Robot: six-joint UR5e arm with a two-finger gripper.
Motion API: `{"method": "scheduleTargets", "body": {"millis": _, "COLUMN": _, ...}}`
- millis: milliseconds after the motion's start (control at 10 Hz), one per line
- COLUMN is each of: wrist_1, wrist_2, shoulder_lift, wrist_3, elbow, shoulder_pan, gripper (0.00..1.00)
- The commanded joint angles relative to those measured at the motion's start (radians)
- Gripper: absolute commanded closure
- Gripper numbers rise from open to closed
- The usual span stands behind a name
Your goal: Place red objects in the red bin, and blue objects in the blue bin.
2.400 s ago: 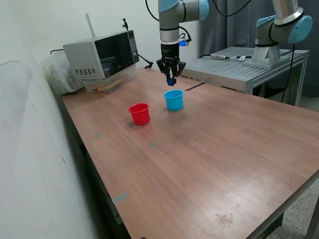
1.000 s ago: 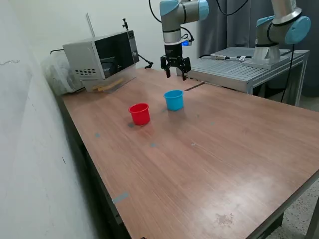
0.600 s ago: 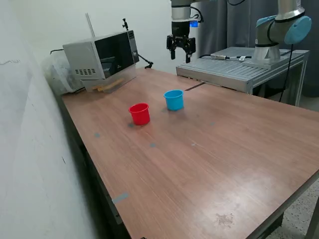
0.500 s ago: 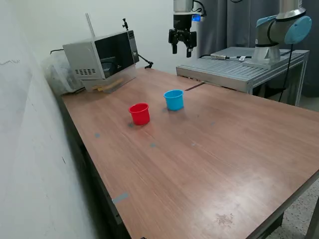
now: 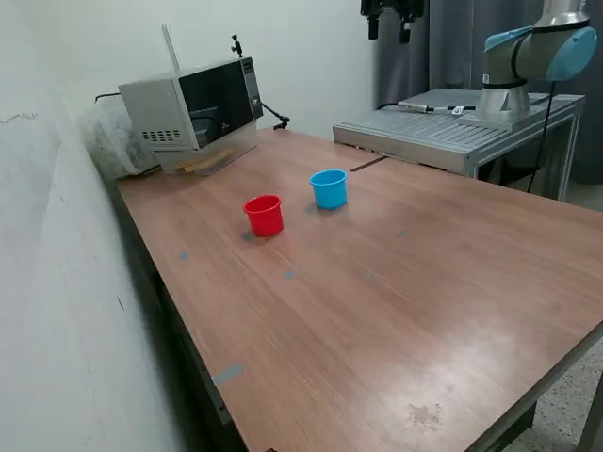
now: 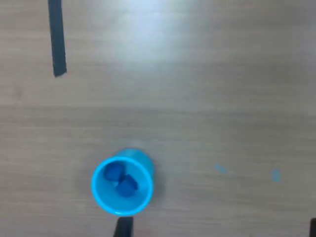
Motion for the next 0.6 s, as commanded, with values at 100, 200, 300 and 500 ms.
{"method": "scheduleTargets", "body": {"millis": 100, "wrist_1": 0.102, "wrist_2": -0.019, "shoulder_lift": -0.093, "wrist_3": 0.031, "elbow": 0.019, "shoulder_pan": 0.053, "gripper": 0.00}}
{"method": "scheduleTargets", "body": {"millis": 200, "wrist_1": 0.102, "wrist_2": -0.019, "shoulder_lift": -0.105, "wrist_3": 0.025, "elbow": 0.045, "shoulder_pan": 0.051, "gripper": 0.00}}
{"method": "scheduleTargets", "body": {"millis": 300, "wrist_1": 0.102, "wrist_2": -0.019, "shoulder_lift": -0.110, "wrist_3": 0.023, "elbow": 0.052, "shoulder_pan": 0.051, "gripper": 0.00}}
{"method": "scheduleTargets", "body": {"millis": 500, "wrist_1": 0.102, "wrist_2": -0.019, "shoulder_lift": -0.110, "wrist_3": 0.023, "elbow": 0.053, "shoulder_pan": 0.053, "gripper": 0.00}}
